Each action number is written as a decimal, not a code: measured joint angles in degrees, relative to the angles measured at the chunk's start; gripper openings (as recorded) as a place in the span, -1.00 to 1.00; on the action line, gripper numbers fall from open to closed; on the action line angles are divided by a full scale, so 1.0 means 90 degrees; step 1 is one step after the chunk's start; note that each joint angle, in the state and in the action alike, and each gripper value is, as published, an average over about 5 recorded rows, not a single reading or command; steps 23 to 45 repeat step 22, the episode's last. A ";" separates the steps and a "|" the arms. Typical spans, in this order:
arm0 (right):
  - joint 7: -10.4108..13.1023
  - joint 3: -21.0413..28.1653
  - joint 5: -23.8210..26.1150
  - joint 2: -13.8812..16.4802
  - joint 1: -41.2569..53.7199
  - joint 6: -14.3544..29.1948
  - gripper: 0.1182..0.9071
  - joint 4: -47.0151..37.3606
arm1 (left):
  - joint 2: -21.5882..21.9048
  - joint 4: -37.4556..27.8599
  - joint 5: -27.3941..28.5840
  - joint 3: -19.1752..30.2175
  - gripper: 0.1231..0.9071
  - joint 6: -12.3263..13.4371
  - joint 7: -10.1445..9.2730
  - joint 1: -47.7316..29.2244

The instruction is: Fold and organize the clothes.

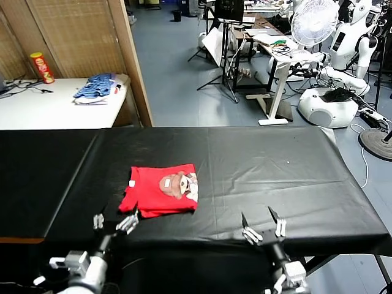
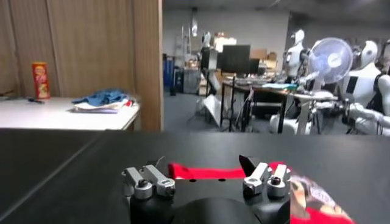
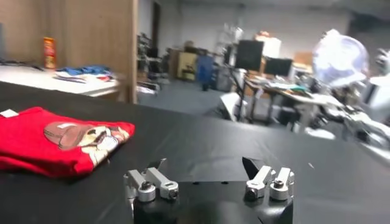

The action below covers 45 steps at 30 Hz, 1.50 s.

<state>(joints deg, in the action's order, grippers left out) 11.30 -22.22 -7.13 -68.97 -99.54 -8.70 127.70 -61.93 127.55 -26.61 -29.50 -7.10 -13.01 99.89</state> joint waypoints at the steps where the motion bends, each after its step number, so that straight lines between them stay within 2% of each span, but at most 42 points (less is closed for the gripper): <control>1: 0.0058 -0.0025 -0.0028 -0.0021 -0.0144 -0.0078 0.72 0.0102 | -0.0007 0.0041 -0.0037 -0.0057 0.72 -0.0046 0.0062 0.0141; 3: 0.0162 -0.0076 -0.0137 -0.0055 -0.0403 -0.0246 0.72 0.0288 | -0.0032 0.0134 -0.0090 -0.0178 0.72 -0.0192 0.0106 0.0421; 7: 0.0373 -0.0148 -0.0426 -0.0093 -0.0825 -0.0661 0.72 0.0639 | -0.0105 0.0314 -0.0094 -0.0415 0.72 -0.0527 0.0024 0.0898; 12: 0.0481 -0.0173 -0.0479 -0.0087 -0.1050 -0.0933 0.72 0.0887 | -0.0133 0.0451 -0.0192 -0.0640 0.72 -0.0751 -0.0056 0.1231; 20: 0.0473 -0.0177 -0.0483 -0.0087 -0.1148 -0.0940 0.72 0.0974 | -0.0149 0.0569 -0.0320 -0.0820 0.72 -0.0800 -0.0047 0.1336; 45: 0.0472 -0.0178 -0.0484 -0.0087 -0.1153 -0.0940 0.72 0.0979 | -0.0150 0.0573 -0.0322 -0.0824 0.72 -0.0803 -0.0043 0.1335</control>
